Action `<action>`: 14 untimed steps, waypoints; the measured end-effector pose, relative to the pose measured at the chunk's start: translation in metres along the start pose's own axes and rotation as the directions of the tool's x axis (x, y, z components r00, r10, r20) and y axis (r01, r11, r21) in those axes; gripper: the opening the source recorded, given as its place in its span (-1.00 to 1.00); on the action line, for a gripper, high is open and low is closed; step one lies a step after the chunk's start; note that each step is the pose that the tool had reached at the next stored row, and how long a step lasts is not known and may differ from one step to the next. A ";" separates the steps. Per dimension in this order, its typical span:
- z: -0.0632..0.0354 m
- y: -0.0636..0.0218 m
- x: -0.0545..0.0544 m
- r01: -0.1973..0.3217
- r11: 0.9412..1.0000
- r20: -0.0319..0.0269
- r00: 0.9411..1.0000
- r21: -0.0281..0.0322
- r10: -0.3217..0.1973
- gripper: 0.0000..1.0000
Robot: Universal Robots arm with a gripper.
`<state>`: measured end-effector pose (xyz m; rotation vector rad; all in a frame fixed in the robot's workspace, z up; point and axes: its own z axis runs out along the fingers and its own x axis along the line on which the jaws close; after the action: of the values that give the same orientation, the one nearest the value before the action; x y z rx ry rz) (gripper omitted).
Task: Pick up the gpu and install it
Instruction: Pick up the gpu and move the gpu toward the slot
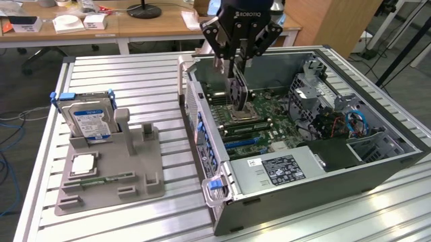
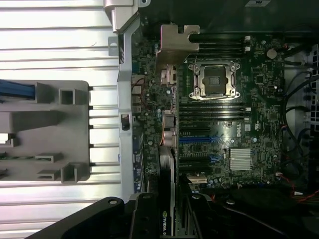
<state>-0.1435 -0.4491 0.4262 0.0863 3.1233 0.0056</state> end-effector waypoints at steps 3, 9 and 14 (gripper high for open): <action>0.0001 0.0002 -0.004 0.000 1.000 0.000 1.000 0.000 0.000 -0.47; 0.0002 0.0006 -0.012 0.000 1.000 0.000 1.000 0.000 0.000 -0.47; 0.0003 0.0010 -0.018 0.000 1.000 0.000 1.000 0.000 0.000 -0.47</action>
<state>-0.1255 -0.4491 0.4262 0.0863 3.1233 0.0056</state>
